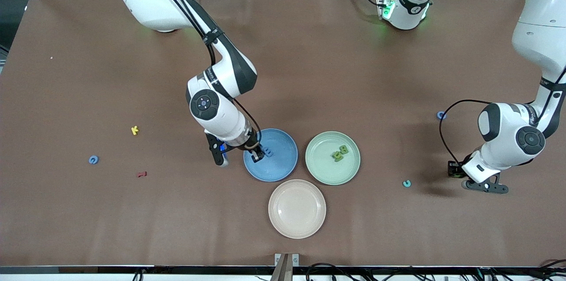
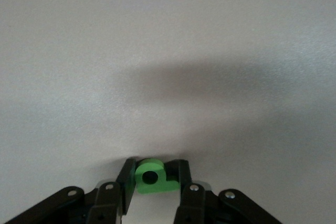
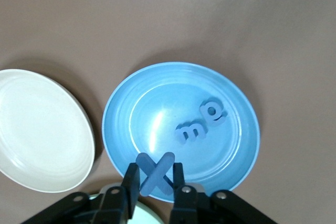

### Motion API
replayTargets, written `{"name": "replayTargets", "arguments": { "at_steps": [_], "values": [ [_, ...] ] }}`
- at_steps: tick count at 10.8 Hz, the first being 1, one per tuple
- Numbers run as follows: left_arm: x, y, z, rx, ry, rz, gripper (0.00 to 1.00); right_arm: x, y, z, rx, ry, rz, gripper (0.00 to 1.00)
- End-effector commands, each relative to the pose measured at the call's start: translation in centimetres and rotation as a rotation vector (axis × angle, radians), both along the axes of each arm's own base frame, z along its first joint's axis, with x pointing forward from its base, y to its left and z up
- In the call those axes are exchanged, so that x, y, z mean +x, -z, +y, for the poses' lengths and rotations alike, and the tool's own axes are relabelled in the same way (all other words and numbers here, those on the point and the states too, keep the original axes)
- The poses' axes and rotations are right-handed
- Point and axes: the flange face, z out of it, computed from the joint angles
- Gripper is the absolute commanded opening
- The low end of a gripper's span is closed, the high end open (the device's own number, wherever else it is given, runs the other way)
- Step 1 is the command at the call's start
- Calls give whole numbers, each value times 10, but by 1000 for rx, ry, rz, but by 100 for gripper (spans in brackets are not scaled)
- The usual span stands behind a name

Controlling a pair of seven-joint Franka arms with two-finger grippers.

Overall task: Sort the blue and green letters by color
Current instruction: 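Drop the X on the blue plate while the left gripper grasps the p, then drop the p on the green plate while the right gripper returns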

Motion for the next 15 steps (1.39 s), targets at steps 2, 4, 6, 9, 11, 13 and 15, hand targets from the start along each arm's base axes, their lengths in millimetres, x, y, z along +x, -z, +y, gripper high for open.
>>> {"name": "replayTargets", "arguments": {
  "at_steps": [2,4,6,9,11,13,15],
  "values": [
    [11,-44,-77,-18,-87,-23,0,4,8,6,3,17,-13,100],
    [7,-53,-144,-57,-177,-4,0,10,8,-5,-33,-39,-43,100],
    [0,-61,-214,-83,-274,13,0,24,21,-48,-86,-175,-44,100],
    [-22,-58,-299,-95,-369,35,0,55,33,-163,-133,-399,36,100],
    [-34,-60,-345,-117,-420,42,0,72,37,-234,-215,-476,40,100],
    [-45,-55,-369,-110,-458,46,0,79,46,-303,-221,-606,39,100],
    [-54,-52,-387,-115,-492,56,0,69,62,-351,-211,-717,49,100]
  ]
}}
